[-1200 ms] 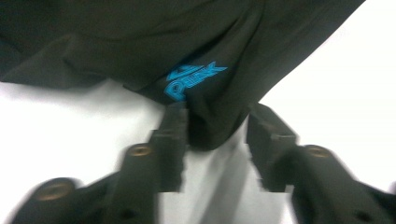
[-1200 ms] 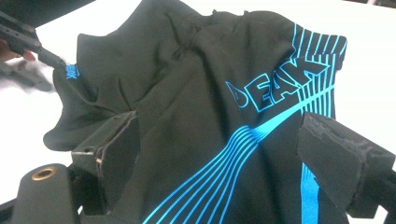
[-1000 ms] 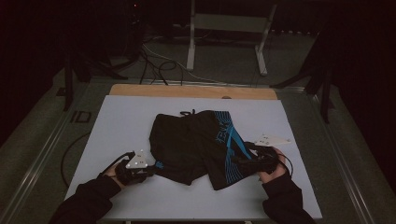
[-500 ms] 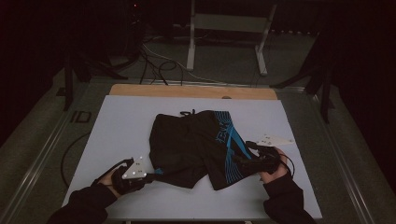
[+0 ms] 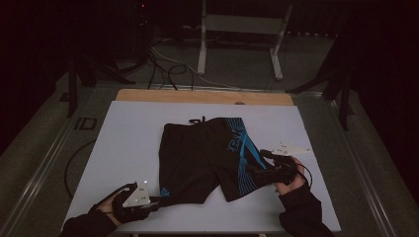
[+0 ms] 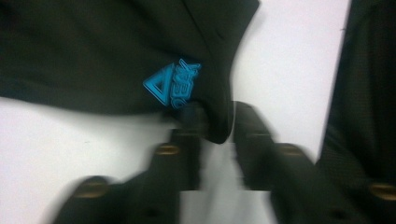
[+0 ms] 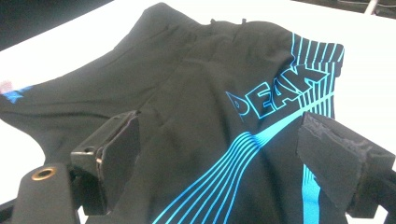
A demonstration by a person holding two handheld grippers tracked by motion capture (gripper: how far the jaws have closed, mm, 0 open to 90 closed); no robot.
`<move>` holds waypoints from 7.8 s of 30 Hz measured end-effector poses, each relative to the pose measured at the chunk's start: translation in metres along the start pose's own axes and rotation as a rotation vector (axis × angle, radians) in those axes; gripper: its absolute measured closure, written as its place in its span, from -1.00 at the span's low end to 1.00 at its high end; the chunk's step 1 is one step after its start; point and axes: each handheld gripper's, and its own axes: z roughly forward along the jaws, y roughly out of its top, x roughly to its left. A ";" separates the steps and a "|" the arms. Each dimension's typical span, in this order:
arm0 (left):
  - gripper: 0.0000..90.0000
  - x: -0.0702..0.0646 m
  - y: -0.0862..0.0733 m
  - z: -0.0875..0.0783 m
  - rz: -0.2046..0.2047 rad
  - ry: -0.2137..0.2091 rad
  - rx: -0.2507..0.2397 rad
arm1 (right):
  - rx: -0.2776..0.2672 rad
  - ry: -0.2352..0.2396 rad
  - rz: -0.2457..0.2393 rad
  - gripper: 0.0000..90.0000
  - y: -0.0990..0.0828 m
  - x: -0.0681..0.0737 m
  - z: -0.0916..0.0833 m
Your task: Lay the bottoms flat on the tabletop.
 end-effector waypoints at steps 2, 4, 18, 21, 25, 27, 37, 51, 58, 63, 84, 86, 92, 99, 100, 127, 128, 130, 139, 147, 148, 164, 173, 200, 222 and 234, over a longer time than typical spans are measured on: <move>0.03 0.001 0.000 -0.004 -0.005 0.007 -0.022 | -0.001 0.001 0.001 -0.69 -0.001 0.001 -0.001; -0.12 0.002 0.004 -0.011 -0.017 0.018 -0.073 | 0.000 0.002 -0.004 -0.69 -0.001 0.002 -0.001; -0.18 -0.024 0.066 0.026 0.087 -0.130 -0.149 | 0.002 0.001 0.003 -0.69 -0.002 0.001 -0.002; -0.04 -0.026 0.072 0.044 0.103 -0.163 -0.118 | 0.002 0.001 0.007 -0.69 -0.003 0.000 -0.003; 0.15 -0.029 0.073 0.060 0.151 -0.172 -0.071 | 0.005 0.004 0.007 -0.69 -0.004 -0.001 -0.002; 0.20 -0.028 0.073 0.069 0.164 -0.155 -0.037 | 0.005 0.003 0.007 -0.69 -0.004 -0.002 -0.002; 0.24 -0.012 0.076 0.103 0.154 -0.186 0.047 | 0.002 0.007 0.009 -0.69 -0.004 -0.002 -0.001; 0.90 -0.002 0.088 0.079 0.099 -0.292 -0.075 | 0.003 0.008 0.013 -0.69 -0.004 -0.002 -0.001; 0.89 -0.002 0.097 0.066 0.093 -0.341 -0.161 | 0.004 0.012 0.013 -0.69 -0.003 -0.001 -0.001; 0.70 0.007 0.098 0.060 0.042 -0.249 -0.264 | 0.005 0.013 0.013 -0.69 -0.003 -0.001 0.000; 0.24 -0.036 0.131 0.096 0.157 -0.298 -0.217 | 0.013 0.006 0.008 -0.69 -0.005 -0.001 -0.001; 0.24 -0.041 0.137 0.107 0.172 -0.290 -0.188 | 0.014 0.010 0.004 -0.69 -0.005 -0.001 -0.002; 0.24 -0.040 0.139 0.135 0.154 -0.231 -0.095 | 0.001 0.017 -0.023 -0.70 -0.014 -0.016 -0.017; 0.44 -0.044 0.130 0.154 0.159 -0.175 -0.017 | 0.091 0.028 0.042 -0.71 -0.036 -0.033 -0.024; 0.47 -0.044 0.128 0.155 0.145 -0.181 -0.031 | 0.127 0.000 0.069 -0.74 -0.046 -0.037 -0.024; 0.89 -0.045 0.125 0.131 0.183 -0.183 -0.020 | 0.310 -0.120 0.174 0.94 -0.056 -0.030 -0.026; 0.89 -0.045 0.125 0.131 0.183 -0.183 -0.020 | 0.310 -0.120 0.174 0.94 -0.056 -0.030 -0.026; 0.89 -0.046 0.122 0.124 0.185 -0.195 -0.021 | 0.299 -0.099 0.196 0.94 -0.058 -0.020 -0.036; 0.89 -0.051 0.117 0.117 0.198 -0.238 -0.008 | 0.311 -0.101 0.247 0.94 -0.073 0.005 -0.059; 0.88 -0.061 0.116 0.118 0.220 -0.305 0.006 | 0.320 -0.105 0.292 0.93 -0.093 0.016 -0.076; 0.88 -0.061 0.116 0.118 0.220 -0.305 0.006 | 0.320 -0.105 0.292 0.93 -0.093 0.016 -0.076; -0.13 -0.049 0.117 0.117 0.112 -0.379 -0.041 | 0.140 -0.117 0.181 -0.57 -0.072 0.009 -0.058; -0.72 -0.025 0.111 0.114 0.019 -0.402 -0.026 | 0.066 -0.034 0.037 -0.71 -0.054 0.004 -0.029; -0.90 0.093 0.080 0.055 -0.271 -0.027 -0.126 | -0.055 -0.052 -0.037 -0.76 -0.004 -0.047 0.017; -0.82 0.185 0.071 0.076 -0.513 0.102 -0.102 | 0.049 -0.118 0.106 -0.74 0.012 -0.099 0.068; -0.28 0.208 0.064 0.101 -0.650 0.075 -0.099 | 0.087 -0.193 0.161 -0.47 0.018 -0.121 0.090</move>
